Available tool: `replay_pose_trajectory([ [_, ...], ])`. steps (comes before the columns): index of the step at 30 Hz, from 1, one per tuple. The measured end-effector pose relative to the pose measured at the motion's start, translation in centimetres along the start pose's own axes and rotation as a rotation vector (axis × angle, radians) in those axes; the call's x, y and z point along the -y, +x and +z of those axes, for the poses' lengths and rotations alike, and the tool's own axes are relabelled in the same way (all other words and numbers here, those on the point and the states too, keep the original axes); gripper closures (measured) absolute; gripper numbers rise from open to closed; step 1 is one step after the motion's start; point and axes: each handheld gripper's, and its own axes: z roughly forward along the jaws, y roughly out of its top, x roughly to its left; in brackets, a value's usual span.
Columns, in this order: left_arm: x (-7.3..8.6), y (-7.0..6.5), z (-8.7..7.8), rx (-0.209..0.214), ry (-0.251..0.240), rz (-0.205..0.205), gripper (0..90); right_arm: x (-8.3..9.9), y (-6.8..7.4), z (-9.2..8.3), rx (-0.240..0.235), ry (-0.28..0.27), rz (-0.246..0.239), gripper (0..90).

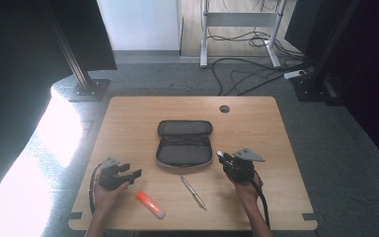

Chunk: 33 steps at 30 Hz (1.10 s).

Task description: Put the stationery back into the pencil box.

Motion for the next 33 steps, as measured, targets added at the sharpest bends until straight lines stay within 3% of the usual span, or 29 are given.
replay_pose_trajectory([
  [13,0.1,-0.3,0.1,0.026,-0.007,-0.006,34.6,-1.7,2.5,1.6,-0.016,0.000,-0.042,72.4],
  [33,0.1,-0.3,0.2,0.040,0.003,-0.011,34.6,-2.9,3.1,4.4,-0.014,0.054,-0.066,72.4],
])
